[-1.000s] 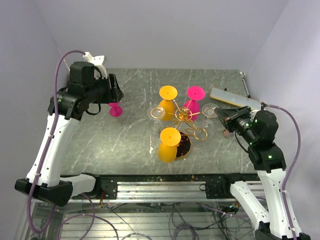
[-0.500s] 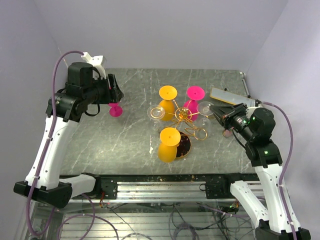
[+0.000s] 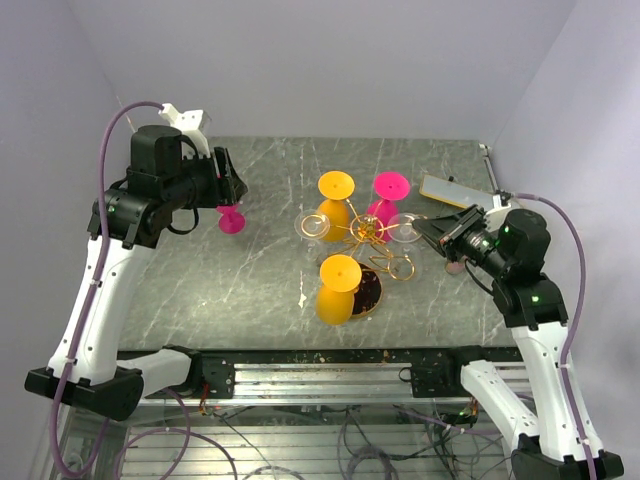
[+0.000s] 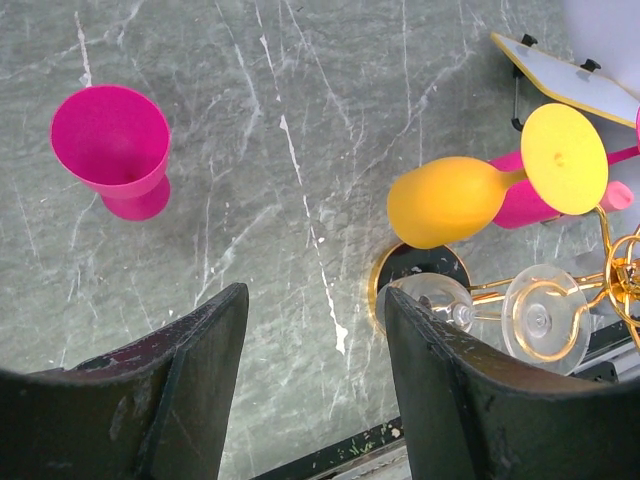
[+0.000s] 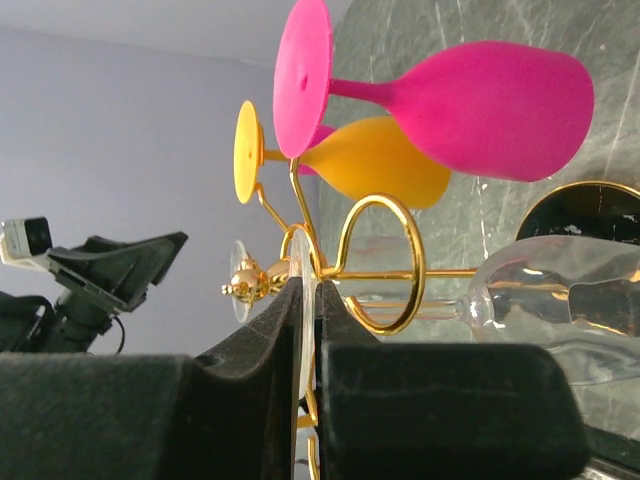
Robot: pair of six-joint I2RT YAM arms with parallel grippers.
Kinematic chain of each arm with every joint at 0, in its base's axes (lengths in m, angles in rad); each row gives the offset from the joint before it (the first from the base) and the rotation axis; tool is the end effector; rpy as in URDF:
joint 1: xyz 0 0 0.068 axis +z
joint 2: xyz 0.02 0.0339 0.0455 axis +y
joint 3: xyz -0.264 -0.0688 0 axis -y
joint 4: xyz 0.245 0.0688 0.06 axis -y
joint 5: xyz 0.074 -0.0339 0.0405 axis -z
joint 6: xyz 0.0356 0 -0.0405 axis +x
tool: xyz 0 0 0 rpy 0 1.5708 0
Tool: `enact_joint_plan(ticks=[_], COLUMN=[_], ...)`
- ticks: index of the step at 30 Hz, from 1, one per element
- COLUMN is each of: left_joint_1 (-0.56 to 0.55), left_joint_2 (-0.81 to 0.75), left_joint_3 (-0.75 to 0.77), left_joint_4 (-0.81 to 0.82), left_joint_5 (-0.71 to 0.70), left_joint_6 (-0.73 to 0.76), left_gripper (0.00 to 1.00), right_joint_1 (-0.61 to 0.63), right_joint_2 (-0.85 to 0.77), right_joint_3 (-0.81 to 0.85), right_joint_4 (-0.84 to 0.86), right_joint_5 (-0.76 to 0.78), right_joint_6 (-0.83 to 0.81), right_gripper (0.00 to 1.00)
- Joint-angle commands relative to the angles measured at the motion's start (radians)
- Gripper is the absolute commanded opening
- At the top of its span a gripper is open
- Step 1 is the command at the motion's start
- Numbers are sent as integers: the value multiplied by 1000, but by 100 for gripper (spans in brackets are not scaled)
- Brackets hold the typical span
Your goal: Take the wine glass off the wine glass rack
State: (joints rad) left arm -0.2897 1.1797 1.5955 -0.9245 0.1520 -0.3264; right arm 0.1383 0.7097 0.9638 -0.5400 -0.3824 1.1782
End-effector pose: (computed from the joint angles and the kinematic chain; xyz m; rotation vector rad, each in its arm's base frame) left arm 0.2041 -0.0665 0.4582 0.0558 2.1165 -0.5301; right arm 0.1413 0.0331 0.3750 0.7476 1.8933 1.2307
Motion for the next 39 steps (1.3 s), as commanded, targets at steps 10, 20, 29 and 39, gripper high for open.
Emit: enact_joint_plan(ticks=[10,20,29,39], left_joint_1=[-6,-6,-7,-72], left_joint_2=[-50,-119,-170,-94], left_joint_3=[-2,-61,-336,-457], left_joint_4=[91,354,1086,1625], left_joint_5=[38,311,642,665], left_joint_6=[-49,-215,-701,-1066], left_gripper=[69,75,82,86], right_joint_1=[-1,-1,-1,0], right_joint_2=[-115,-248,-228,-44], right_joint_3=[202,335,315,151], right_joint_4=[-307,-196,291,913], right_joint_5=[261,555,345,9], right_joint_6=[-29,-74,167,738], right_gripper=[0,0,0,0])
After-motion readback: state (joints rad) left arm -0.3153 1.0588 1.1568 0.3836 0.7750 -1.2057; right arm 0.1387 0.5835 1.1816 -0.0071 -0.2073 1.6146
